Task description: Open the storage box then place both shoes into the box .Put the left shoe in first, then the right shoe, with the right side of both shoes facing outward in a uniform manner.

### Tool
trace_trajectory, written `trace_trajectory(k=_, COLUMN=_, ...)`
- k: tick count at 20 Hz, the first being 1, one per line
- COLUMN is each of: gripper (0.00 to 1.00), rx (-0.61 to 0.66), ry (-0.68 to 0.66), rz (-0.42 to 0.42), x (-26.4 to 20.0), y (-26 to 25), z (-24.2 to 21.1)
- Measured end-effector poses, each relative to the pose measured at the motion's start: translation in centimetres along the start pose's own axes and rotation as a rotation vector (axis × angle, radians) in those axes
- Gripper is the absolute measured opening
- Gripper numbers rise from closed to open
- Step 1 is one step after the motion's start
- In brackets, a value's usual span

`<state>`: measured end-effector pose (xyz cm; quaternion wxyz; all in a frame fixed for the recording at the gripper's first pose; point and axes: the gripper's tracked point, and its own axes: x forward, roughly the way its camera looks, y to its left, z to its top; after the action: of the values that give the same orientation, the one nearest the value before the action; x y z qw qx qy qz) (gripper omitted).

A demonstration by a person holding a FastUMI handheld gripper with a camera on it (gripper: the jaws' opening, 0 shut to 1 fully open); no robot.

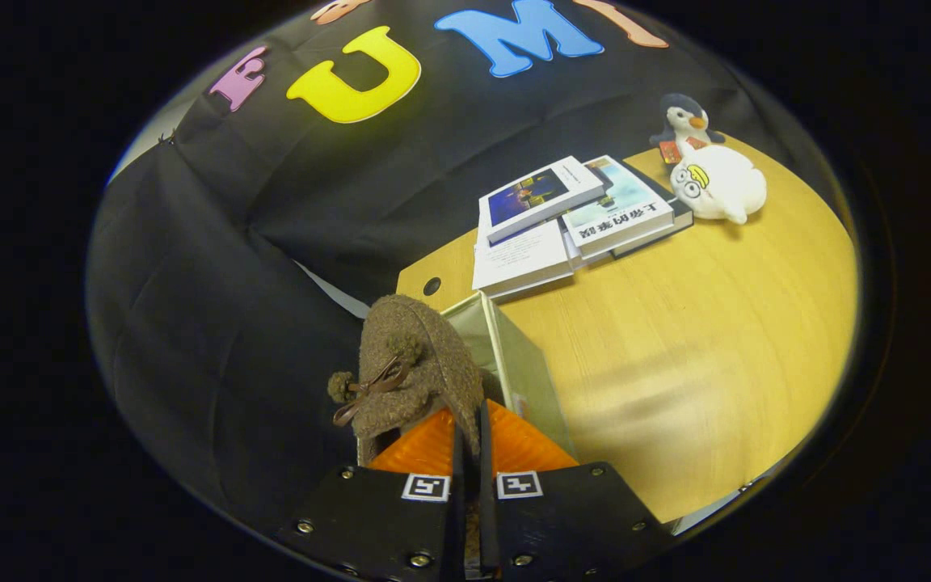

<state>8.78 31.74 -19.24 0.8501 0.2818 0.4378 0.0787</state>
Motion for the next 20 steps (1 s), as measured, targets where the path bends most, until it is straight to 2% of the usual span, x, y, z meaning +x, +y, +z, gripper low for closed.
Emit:
trace_trajectory(k=2, gripper=0.08, rx=0.028, ry=0.004, rz=0.037, x=0.1, y=0.8, z=-0.6)
trace_trajectory(k=3, gripper=0.34, rx=0.028, ry=0.004, rz=0.047, x=0.3, y=1.1, z=-0.8)
trace_trajectory(k=7, gripper=0.97, rx=-0.030, ry=-0.081, rz=0.083, x=-1.0, y=1.6, z=1.2)
trace_trajectory(k=11, gripper=0.97, rx=-0.136, ry=-0.174, rz=0.115, x=-4.5, y=1.5, z=3.8)
trace_trajectory(k=15, gripper=0.97, rx=-0.270, ry=-0.282, rz=0.062, x=-8.4, y=-1.2, z=6.8)
trace_trajectory(k=20, gripper=0.97, rx=-0.360, ry=-0.411, rz=0.029, x=-13.3, y=-4.2, z=10.5)
